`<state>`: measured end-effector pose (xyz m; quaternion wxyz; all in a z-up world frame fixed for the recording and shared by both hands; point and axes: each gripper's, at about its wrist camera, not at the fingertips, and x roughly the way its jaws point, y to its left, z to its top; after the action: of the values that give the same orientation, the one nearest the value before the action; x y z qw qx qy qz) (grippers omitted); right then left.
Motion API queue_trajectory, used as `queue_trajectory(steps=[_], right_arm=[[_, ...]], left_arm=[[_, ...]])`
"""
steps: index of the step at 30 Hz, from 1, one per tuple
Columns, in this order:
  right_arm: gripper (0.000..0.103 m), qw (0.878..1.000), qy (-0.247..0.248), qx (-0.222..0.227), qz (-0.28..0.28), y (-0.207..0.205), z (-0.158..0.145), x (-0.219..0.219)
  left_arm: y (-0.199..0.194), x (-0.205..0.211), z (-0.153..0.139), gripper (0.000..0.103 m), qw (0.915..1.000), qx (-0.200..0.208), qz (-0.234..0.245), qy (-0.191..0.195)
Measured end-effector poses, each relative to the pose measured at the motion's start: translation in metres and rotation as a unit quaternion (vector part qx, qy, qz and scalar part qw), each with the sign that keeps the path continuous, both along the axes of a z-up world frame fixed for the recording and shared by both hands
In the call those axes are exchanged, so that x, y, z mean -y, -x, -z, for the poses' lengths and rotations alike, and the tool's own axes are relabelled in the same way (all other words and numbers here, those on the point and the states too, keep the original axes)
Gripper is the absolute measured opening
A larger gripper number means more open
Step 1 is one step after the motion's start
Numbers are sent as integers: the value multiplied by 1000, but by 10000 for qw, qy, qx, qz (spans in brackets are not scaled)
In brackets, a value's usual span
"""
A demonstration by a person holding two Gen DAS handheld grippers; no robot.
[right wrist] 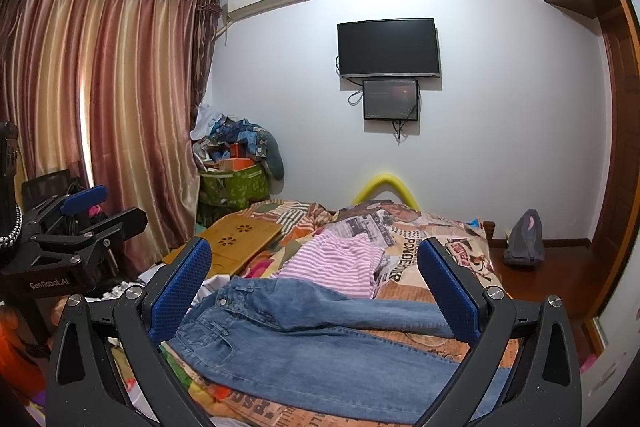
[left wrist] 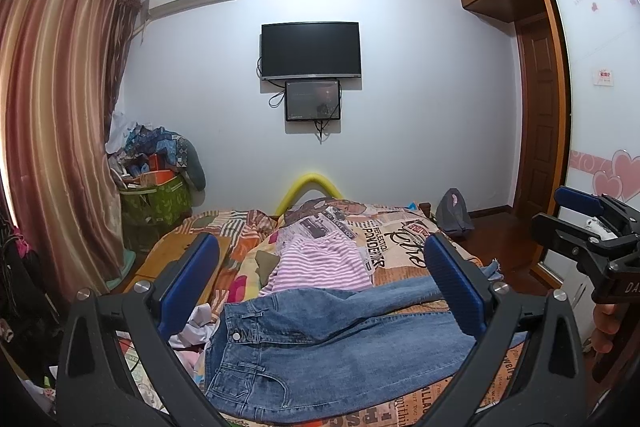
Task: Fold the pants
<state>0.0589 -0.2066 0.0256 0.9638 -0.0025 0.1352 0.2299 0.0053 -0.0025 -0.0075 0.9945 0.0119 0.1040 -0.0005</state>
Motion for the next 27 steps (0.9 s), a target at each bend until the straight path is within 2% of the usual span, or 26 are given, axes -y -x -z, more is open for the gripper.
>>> queue_trajectory(steps=[27], right_arm=[[102,10000,11,-20,32,0,0,-1]], left_arm=[[-5,2,-2,103,10000,-18,27,18]])
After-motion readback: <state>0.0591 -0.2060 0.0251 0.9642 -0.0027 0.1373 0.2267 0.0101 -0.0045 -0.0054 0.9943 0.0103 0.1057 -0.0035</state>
